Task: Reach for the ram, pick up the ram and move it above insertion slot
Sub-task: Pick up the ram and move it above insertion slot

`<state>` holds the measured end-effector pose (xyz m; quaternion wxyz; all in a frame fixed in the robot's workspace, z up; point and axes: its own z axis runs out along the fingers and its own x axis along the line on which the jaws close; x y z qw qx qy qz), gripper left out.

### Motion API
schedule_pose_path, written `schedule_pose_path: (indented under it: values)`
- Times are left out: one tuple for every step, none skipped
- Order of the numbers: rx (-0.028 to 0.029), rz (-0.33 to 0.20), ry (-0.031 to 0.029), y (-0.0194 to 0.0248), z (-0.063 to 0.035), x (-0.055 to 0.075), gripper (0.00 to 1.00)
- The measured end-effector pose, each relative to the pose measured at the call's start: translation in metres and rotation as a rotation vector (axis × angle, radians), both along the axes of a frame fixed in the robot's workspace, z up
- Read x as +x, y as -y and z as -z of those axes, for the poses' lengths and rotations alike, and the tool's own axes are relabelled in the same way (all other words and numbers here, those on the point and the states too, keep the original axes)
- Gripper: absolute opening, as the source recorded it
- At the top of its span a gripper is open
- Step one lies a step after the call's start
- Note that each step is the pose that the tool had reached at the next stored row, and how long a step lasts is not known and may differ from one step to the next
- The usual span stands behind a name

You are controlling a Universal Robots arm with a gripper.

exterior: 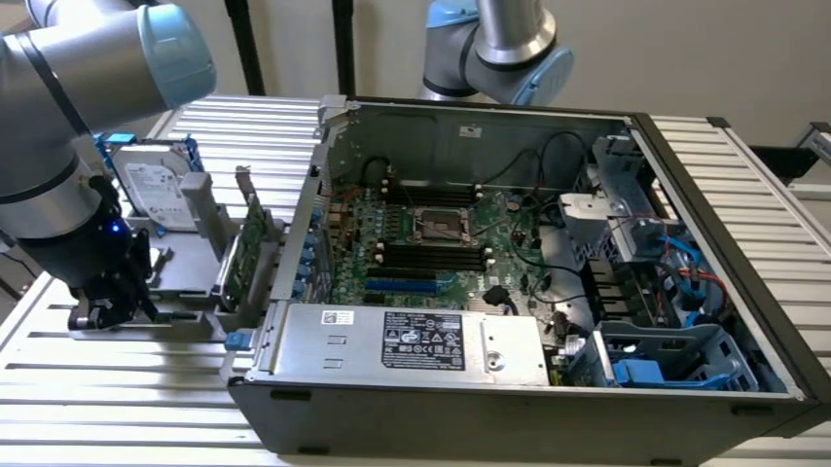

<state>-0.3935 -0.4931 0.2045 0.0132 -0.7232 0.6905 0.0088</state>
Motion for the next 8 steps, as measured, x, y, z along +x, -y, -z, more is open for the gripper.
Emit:
schedule_pose_path:
  values:
    - [0.0011, 0.0, 0.0001, 0.0, -0.0022, 0.0, 0.13]
    - [0.0019, 0.0, 0.0, 0.0, -0.0046, 0.0, 0.13]
    - [0.0028, 0.0, 0.0, 0.0, -0.0072, 0.0, 0.13]
    - [0.0036, 0.0, 0.0, 0.0, -0.0102, 0.0, 0.13]
    - [0.0043, 0.0, 0.0, 0.0, -0.0131, 0.001, 0.13]
    - [0.005, 0.0, 0.0, 0.0, -0.0161, 0.001, 0.13]
    - [0.0056, 0.0, 0.0, 0.0, -0.0193, 0.001, 0.13]
    - [0.0058, 0.001, -0.0001, 0.0, -0.023, 0.001, 0.13]
